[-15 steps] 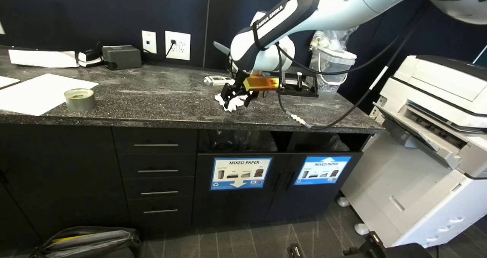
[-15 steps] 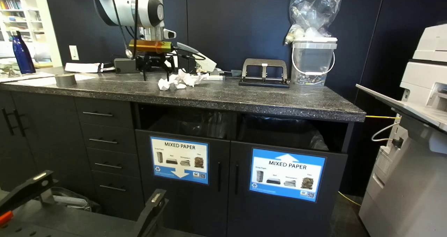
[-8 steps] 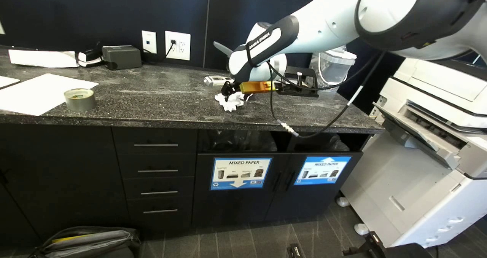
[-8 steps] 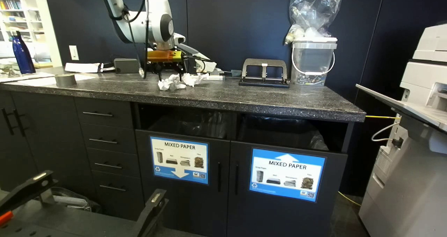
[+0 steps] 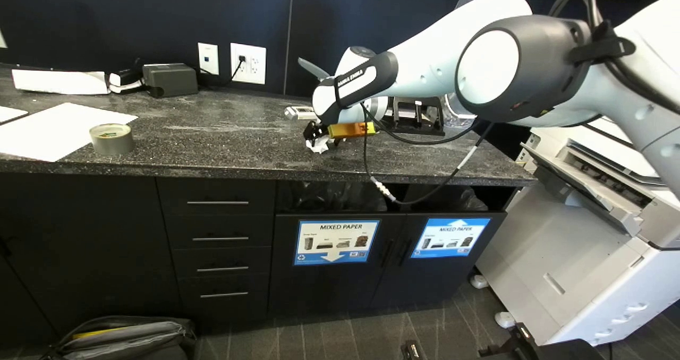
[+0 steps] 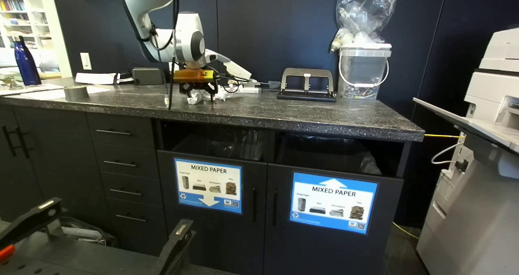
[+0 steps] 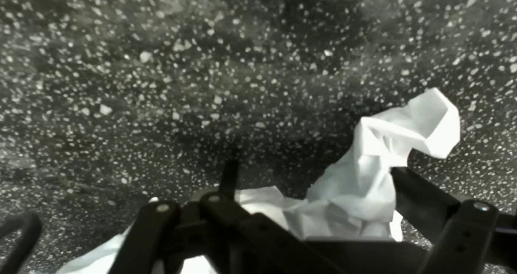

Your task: Put the tissues inside the rubbish bin.

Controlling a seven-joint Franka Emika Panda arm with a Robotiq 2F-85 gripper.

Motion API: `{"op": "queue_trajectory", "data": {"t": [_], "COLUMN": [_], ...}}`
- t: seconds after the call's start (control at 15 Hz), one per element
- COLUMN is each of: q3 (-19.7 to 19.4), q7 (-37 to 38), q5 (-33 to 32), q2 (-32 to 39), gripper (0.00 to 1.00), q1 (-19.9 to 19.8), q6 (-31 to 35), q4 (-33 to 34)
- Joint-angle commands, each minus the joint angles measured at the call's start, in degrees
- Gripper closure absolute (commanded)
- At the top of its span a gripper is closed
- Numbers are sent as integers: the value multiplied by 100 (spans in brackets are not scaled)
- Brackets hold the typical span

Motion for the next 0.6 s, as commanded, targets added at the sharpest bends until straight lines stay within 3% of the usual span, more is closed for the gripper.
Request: {"op": "queue_trajectory", "data": {"t": [0.0, 0.27, 0.47, 0.53], "q3": [-92, -213, -435, -430], "q7": [38, 95, 117, 40], "q5": [-44, -124, -347, -394], "q2": [440, 450, 321, 202], "gripper": [37, 69, 89, 90], "q1": [96, 161, 290, 291], "q6": [-266, -529, -927, -1032], "q4": [797, 942, 842, 704]}}
